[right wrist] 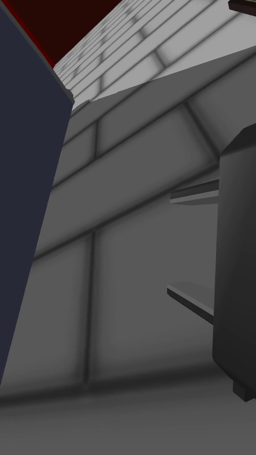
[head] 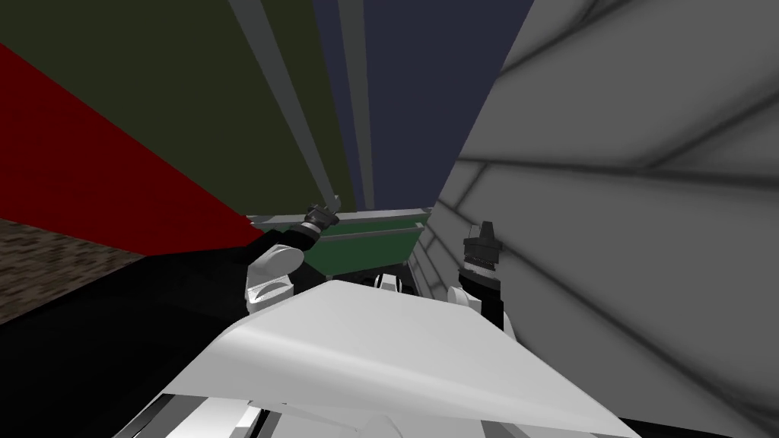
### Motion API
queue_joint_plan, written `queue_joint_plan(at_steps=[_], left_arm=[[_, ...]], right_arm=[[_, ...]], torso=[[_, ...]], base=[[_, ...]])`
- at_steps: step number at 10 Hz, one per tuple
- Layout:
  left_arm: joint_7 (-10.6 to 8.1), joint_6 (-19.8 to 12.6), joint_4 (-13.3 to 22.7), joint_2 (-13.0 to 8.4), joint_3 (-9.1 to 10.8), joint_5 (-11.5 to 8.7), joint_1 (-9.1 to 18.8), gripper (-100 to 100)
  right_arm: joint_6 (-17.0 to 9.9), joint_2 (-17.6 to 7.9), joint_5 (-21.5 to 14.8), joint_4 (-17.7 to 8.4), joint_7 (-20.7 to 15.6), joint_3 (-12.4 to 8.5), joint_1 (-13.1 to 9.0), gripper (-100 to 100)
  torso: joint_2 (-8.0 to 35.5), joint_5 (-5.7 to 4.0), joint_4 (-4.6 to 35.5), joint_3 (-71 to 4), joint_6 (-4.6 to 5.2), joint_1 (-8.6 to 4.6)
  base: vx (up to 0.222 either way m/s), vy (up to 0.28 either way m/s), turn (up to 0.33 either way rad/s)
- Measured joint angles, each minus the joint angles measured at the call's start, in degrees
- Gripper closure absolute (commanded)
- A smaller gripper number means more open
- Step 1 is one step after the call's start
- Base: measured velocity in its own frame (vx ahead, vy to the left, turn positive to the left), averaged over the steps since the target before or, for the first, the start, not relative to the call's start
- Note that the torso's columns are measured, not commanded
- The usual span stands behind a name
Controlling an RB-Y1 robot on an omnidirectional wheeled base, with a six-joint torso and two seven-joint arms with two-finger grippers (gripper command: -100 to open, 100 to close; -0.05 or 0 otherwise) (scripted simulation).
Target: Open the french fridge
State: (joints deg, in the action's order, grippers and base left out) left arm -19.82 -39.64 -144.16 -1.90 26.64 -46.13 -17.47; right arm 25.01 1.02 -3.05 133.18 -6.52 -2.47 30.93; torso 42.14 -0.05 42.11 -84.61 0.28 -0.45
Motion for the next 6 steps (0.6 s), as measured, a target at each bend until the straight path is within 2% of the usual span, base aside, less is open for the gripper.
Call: queue_joint_plan(at_steps=[2,4,5,6], left_arm=[[0.77,0.5,-1.5,0.5,-0.94,-1.2,-2.3,100],[1.97,1.0,-4.3,1.9,-2.85,-2.6,-5.9,100],[2.09,1.0,-4.5,2.0,-2.94,-2.6,-6.1,100],[2.22,0.8,-4.6,1.3,-3.1,-3.8,-6.0,100]], right_arm=[[0.0,0.0,0.0,0.0,0.0,0.0,0.0,0],[0.0,0.0,0.0,0.0,0.0,0.0,0.0,0],[0.0,0.0,0.0,0.0,0.0,0.0,0.0,0],[0.0,0.0,0.0,0.0,0.0,0.0,0.0,0]], torso=[[0.0,0.0,0.0,0.0,0.02,-0.01],[-0.1,-0.05,0.0,0.0,0.01,-0.02],[0.0,-0.05,0.1,0.0,-0.05,0.1],[0.4,0.01,0.2,0.2,0.07,0.32]], base=[[0.047,0.024,0.088],[0.045,0.025,0.078],[-0.112,0.132,-0.124],[-0.223,0.184,-0.204]])
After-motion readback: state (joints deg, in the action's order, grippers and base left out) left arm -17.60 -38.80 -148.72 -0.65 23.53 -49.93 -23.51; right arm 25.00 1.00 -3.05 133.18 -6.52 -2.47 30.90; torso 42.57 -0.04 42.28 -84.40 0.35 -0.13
